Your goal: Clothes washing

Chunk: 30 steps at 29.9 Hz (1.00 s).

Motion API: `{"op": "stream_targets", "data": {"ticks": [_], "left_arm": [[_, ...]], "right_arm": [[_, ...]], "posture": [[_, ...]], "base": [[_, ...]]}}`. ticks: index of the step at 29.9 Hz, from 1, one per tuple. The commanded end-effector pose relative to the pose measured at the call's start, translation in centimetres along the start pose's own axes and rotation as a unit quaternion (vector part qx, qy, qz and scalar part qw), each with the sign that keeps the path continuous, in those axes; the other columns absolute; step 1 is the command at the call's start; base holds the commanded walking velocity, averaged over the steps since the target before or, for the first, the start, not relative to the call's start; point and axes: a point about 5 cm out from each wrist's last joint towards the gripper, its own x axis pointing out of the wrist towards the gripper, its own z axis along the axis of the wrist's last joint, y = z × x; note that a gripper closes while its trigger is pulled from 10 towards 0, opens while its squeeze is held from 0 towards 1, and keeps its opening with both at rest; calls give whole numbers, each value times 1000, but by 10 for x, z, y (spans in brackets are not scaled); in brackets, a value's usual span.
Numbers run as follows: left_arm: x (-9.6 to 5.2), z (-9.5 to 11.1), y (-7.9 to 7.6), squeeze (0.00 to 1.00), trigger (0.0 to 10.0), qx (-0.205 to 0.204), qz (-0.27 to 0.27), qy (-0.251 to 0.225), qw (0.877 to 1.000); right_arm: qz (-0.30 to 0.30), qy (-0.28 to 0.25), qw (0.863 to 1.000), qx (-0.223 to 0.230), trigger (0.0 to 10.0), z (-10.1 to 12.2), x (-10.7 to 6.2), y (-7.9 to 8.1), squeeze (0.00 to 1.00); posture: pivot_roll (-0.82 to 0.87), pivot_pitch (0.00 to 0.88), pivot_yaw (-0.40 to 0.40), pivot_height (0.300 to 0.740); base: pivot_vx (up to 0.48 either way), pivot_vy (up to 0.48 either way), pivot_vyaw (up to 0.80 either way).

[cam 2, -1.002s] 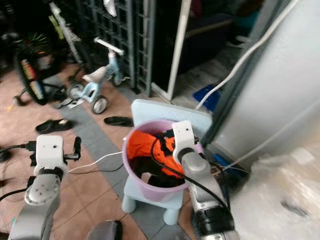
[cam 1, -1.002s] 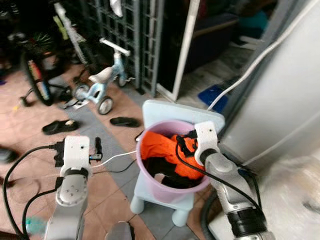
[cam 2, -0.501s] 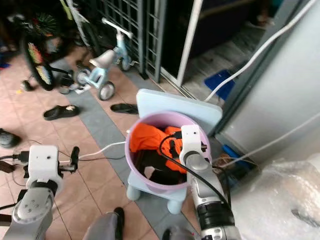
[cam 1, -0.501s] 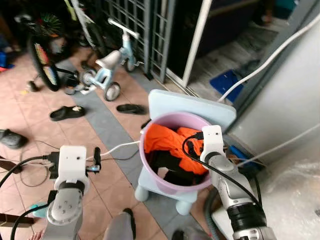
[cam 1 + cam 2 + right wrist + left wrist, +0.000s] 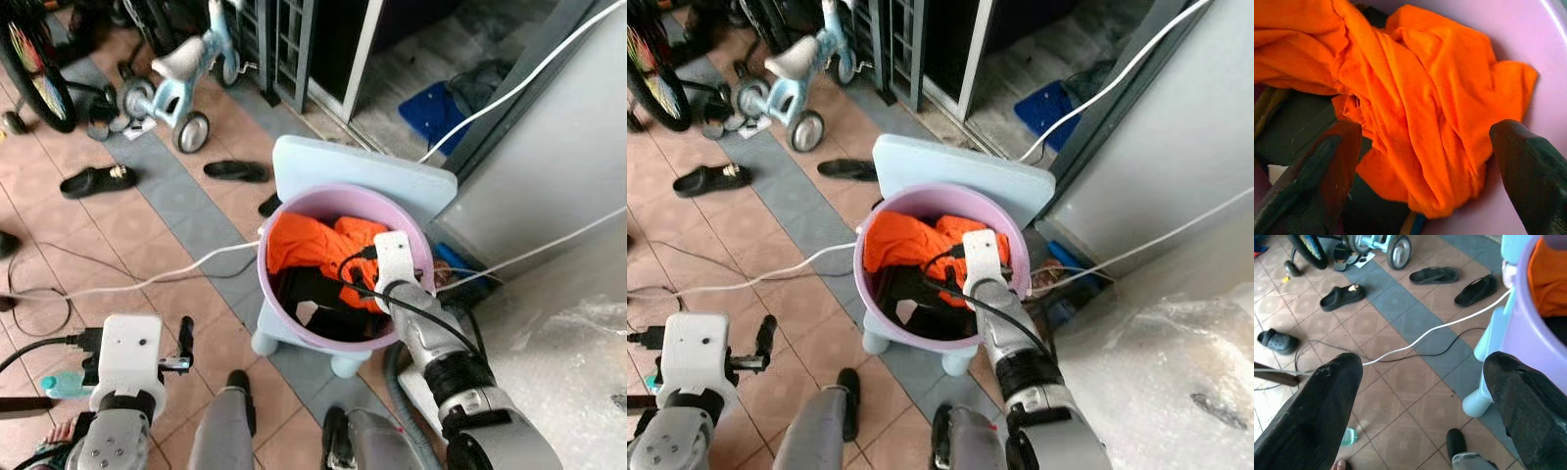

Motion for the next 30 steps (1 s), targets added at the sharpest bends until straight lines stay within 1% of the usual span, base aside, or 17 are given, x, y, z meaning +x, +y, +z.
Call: {"op": "stream_targets", "data": {"ticks": [1,2,3,6,7,8,9,10,11,13,17,21,25,30], "left_arm": [[-8,0,0,0,10000,2,6,7,1000],[-12,1,0,0,10000,1,8,6,1000],[-12,1,0,0,10000,1,8,6,1000],[-22,6,1,0,10000,-8,23,-1,1000],[-27,5,2,0,10000,-11,28,8,1000],[-28,5,3,0,10000,-16,32,12,999],[-30,4,3,0,10000,-18,34,15,999],[-33,5,4,0,10000,-21,39,20,999],[-35,5,4,0,10000,-20,39,20,999],[-37,5,4,0,10000,-16,39,23,999],[-40,4,5,0,10000,-16,44,29,998],[-42,4,3,0,10000,-17,45,31,998],[-43,3,2,0,10000,-17,49,35,998],[-43,3,3,0,10000,-15,54,37,998]], "right_arm": [[-6,9,1000,-12,10000,-7,1,0,0],[-10,8,1000,-24,10000,-6,3,1,0],[-10,8,1000,-24,10000,-6,3,1,0],[-22,13,999,-34,10000,-10,5,5,0],[-27,19,999,-29,7412,-15,6,7,0],[-33,27,999,-30,3412,-19,6,10,0],[-38,32,998,-31,3412,-22,6,11,0],[-39,35,998,-31,196,-26,6,15,0],[-35,37,998,-26,0,-28,5,19,0],[-23,43,999,-16,0,-31,5,28,0],[-10,41,999,-22,0,-30,5,37,0],[-14,41,999,-11,0,-28,6,36,0],[-26,35,999,4,0,-23,8,31,0],[-35,26,999,11,0,-18,10,27,0]], "posture": [[187,379,-134,740],[191,391,-141,740],[191,391,-141,740],[192,417,-161,740],[200,425,-165,740],[209,430,-171,740],[211,431,-172,740],[223,436,-177,740],[227,438,-178,740],[232,440,-181,740],[227,446,-189,740],[222,449,-200,740],[221,446,-205,740],[222,444,-207,740]], "base": [[0,0,0],[0,0,0],[0,0,0],[0,0,0],[0,0,0],[0,0,0],[0,0,0],[0,0,0],[0,0,0],[0,0,0],[0,0,0],[0,0,0],[0,0,0],[0,0,0]]}}
